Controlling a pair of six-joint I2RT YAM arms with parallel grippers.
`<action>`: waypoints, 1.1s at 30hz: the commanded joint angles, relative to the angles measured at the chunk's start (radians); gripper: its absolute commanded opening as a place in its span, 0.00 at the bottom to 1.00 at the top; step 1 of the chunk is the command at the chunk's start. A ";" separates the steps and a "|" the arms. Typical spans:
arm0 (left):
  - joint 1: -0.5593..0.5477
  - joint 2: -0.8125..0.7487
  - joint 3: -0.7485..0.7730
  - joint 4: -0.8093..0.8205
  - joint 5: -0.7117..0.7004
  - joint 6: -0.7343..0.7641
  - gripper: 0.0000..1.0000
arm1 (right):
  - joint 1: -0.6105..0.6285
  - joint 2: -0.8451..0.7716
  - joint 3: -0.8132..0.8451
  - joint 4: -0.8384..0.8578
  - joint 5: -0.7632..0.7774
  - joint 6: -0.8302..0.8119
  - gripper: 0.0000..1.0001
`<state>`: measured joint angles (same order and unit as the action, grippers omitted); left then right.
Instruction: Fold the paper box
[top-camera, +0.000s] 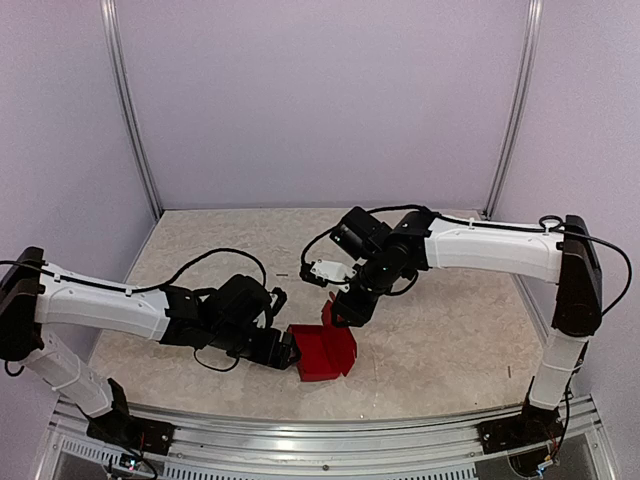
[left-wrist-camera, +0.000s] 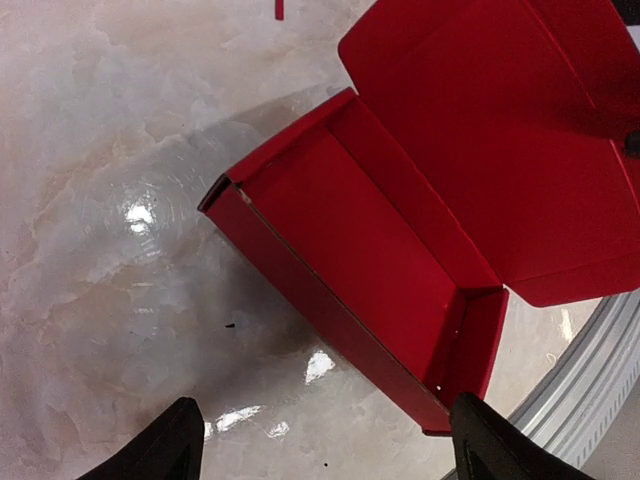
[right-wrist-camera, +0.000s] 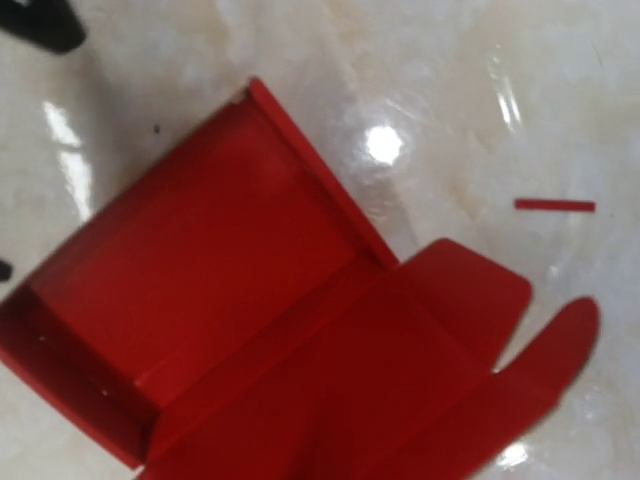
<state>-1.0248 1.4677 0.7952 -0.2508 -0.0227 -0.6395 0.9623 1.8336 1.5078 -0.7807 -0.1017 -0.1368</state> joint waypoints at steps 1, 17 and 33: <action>-0.022 0.047 -0.006 0.051 0.017 -0.030 0.83 | -0.040 -0.038 -0.016 -0.034 -0.059 0.010 0.44; -0.065 0.089 0.028 0.040 0.026 -0.049 0.81 | -0.066 0.005 -0.013 -0.042 -0.151 0.045 0.06; -0.018 -0.253 -0.174 0.405 -0.170 0.484 0.79 | -0.069 -0.017 0.129 -0.075 -0.173 -0.134 0.00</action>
<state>-1.0908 1.2110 0.6445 0.0044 -0.1665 -0.3489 0.9001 1.8389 1.6093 -0.8219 -0.2455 -0.2214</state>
